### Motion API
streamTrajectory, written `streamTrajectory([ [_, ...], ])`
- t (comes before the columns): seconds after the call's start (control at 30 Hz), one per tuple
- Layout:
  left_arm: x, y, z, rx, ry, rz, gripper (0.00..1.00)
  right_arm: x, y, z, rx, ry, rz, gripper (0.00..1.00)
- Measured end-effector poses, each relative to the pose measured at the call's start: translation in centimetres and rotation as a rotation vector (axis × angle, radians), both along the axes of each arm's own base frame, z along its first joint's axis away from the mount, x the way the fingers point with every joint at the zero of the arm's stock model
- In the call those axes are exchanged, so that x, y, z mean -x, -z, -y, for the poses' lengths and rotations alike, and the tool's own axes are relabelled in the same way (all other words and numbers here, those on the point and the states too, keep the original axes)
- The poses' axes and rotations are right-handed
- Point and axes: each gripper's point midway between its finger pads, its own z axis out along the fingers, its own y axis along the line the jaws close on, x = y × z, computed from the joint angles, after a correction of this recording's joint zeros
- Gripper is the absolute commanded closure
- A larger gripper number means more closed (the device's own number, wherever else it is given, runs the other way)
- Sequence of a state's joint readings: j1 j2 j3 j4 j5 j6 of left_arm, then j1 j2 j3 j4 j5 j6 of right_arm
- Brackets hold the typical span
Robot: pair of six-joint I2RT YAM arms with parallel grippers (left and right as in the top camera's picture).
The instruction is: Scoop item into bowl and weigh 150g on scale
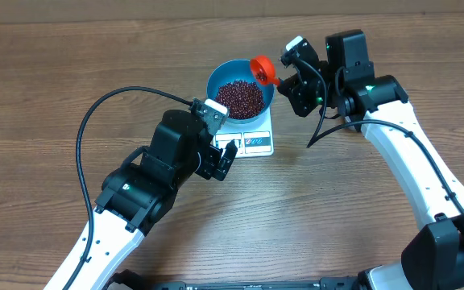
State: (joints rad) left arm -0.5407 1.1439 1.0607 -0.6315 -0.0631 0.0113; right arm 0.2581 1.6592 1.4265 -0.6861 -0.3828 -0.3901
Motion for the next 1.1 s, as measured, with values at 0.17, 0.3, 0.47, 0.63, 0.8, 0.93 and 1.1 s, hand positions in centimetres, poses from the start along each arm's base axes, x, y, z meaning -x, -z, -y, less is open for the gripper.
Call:
streamTrajectory([
  [0.17, 0.0, 0.0, 0.0, 0.0, 0.0, 0.0, 0.0, 0.12, 0.13, -0.1, 0.009, -0.007, 0.0, 0.96],
  [0.3, 0.0, 0.0, 0.0, 0.0, 0.0, 0.0, 0.0, 0.02, -0.2, -0.45, -0.011, -0.014, 0.008, 0.96],
  [0.47, 0.0, 0.0, 0.0, 0.0, 0.0, 0.0, 0.0, -0.06, -0.2, -0.39, -0.01, -0.01, 0.009, 0.97],
  [0.63, 0.0, 0.0, 0.0, 0.0, 0.0, 0.0, 0.0, 0.1, 0.07, -0.19, 0.004, -0.007, 0.0, 0.96],
  [0.8, 0.0, 0.0, 0.0, 0.0, 0.0, 0.0, 0.01, 0.13, 0.14, -0.12, 0.007, -0.004, -0.003, 0.96],
  [0.93, 0.0, 0.0, 0.0, 0.0, 0.0, 0.0, 0.0, 0.35, 0.16, -0.3, 0.0, -0.017, -0.008, 0.96],
  [1.1, 0.0, 0.0, 0.0, 0.0, 0.0, 0.0, 0.0, 0.09, 0.2, -0.02, 0.014, -0.002, -0.001, 0.96],
])
